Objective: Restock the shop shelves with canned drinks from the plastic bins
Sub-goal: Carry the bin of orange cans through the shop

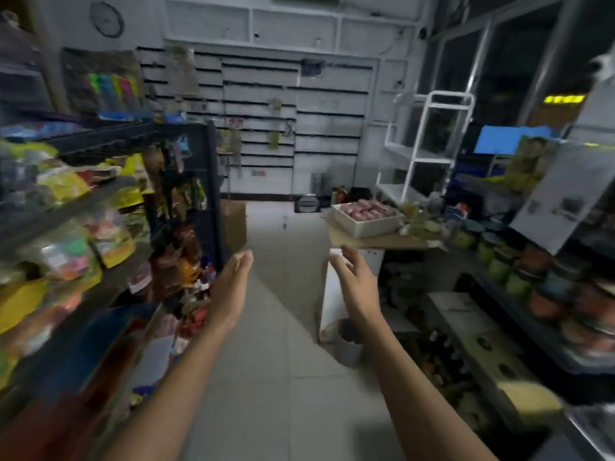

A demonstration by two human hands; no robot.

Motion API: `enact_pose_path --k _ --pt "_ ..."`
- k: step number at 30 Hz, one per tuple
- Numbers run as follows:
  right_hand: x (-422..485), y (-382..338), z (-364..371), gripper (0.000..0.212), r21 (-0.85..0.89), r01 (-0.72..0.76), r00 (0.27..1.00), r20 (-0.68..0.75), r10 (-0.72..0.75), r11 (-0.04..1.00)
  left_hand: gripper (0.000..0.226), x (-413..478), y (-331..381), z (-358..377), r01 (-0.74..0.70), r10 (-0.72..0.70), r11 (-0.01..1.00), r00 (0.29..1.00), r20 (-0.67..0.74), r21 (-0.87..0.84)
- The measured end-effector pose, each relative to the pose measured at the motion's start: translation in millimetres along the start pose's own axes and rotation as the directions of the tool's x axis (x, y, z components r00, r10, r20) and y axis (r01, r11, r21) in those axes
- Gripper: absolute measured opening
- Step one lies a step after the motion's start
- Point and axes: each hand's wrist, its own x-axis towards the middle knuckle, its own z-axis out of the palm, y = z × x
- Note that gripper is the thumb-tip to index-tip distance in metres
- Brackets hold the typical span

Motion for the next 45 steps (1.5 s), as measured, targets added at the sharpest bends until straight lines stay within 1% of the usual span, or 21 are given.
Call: enact_pose_path --k 1,2,5,6,10,12,14,18,21,24,25,27,31,34,37,38,41,43,45 --pt "17.3 1.1 7.0 0.051 -0.006 0.006 1.0 -0.01 -0.006 1.0 0.072 23.7 -4.5 3.4 0.004 -0.004 1.0 1.0 0.014 0.017" --pt "33.6 2.5 13.1 0.052 -0.019 0.006 1.0 -0.015 -0.007 1.0 0.073 44.5 -7.9 7.2 -0.002 0.001 1.0 0.999 0.033 0.017" --pt "76.1 7.1 29.2 0.05 -0.047 -0.009 0.999 -0.043 0.007 0.999 0.054 93.7 -16.2 18.3 0.0 0.003 0.999 0.996 0.085 -0.036" --pt "89.4 9.8 34.2 0.051 -0.049 -0.015 0.998 -0.059 0.012 0.999 0.054 107.6 -20.9 22.7 -0.007 0.011 0.999 0.995 0.1 -0.04" --pt "144.1 28.5 56.3 0.056 -0.08 -0.044 0.995 -0.092 0.037 0.996 0.081 164.8 -48.0 38.2 -0.008 0.015 0.999 0.993 0.121 -0.052" --pt "177.3 46.0 70.6 0.056 -0.082 -0.05 0.994 -0.096 0.042 0.995 0.086 199.0 -67.0 47.3 0.01 -0.005 0.999 0.991 0.137 -0.037" --pt "211.3 64.8 83.4 0.055 -0.079 -0.066 0.992 -0.111 0.057 0.995 0.083 234.3 -87.7 59.3 0.026 -0.022 0.999 0.989 0.146 -0.028" --pt "294.2 106.0 111.6 0.061 -0.066 -0.108 0.987 -0.128 0.099 0.992 0.063 313.8 -122.8 90.7 0.045 -0.04 0.999 0.978 0.203 -0.02" --pt "372.3 129.6 131.3 0.058 -0.032 -0.1 0.987 -0.128 0.096 0.994 0.061 389.6 -143.4 117.8 0.037 -0.037 0.999 0.979 0.202 0.003" --pt "456.4 140.4 146.1 0.058 -0.002 -0.11 0.984 -0.138 0.108 0.994 0.039 472.4 -149.9 150.2 0.043 -0.051 0.998 0.977 0.209 0.041" --pt "484.5 143.2 150.0 0.061 0.012 -0.109 0.983 -0.148 0.11 0.994 0.038 499.5 -149.9 161.3 0.037 -0.046 0.998 0.976 0.211 0.046" --pt "536.6 150.0 156.5 0.064 0.022 -0.103 0.982 -0.156 0.105 0.994 0.047 547.8 -144.7 182.2 0.023 -0.035 0.998 0.975 0.22 0.056" --pt "623.3 163.6 170.2 0.054 0.037 -0.085 0.987 -0.133 0.09 0.996 0.057 628.2 -146.4 215.3 0.023 -0.036 0.998 0.972 0.234 0.055" --pt "680.0 179.7 184.5 0.047 0.043 -0.088 0.988 -0.121 0.093 0.995 0.07 685.6 -160.7 235.0 0.022 -0.027 0.999 0.976 0.217 0.029" --pt "734.4 201.8 199.8 0.046 0.016 -0.097 0.983 -0.157 0.098 0.995 0.08 747.0 -184.0 256.7 0.038 -0.045 0.999 0.974 0.223 0.037" --pt "752.3 211.3 204.8 0.048 -0.001 -0.101 0.979 -0.177 0.099 0.995 0.079 767.6 -192.8 265.2 0.039 -0.045 0.999 0.97 0.241 0.032" --pt "803.3 234.0 218.8 0.052 -0.047 -0.133 0.967 -0.224 0.12 0.99 0.06 832.0 -217.6 291.7 0.043 -0.049 0.999 0.952 0.301 0.025" --pt "836.5 242.0 227.0 0.056 -0.037 -0.127 0.963 -0.246 0.115 0.991 0.055 875.3 -229.6 310.1 0.034 -0.03 0.999 0.944 0.328 -0.006" --pt "870.9 241.9 232.1 0.057 -0.016 -0.145 0.942 -0.307 0.133 0.989 0.055 916.4 -235.1 330.5 0.038 -0.03 0.999 0.924 0.38 -0.014"
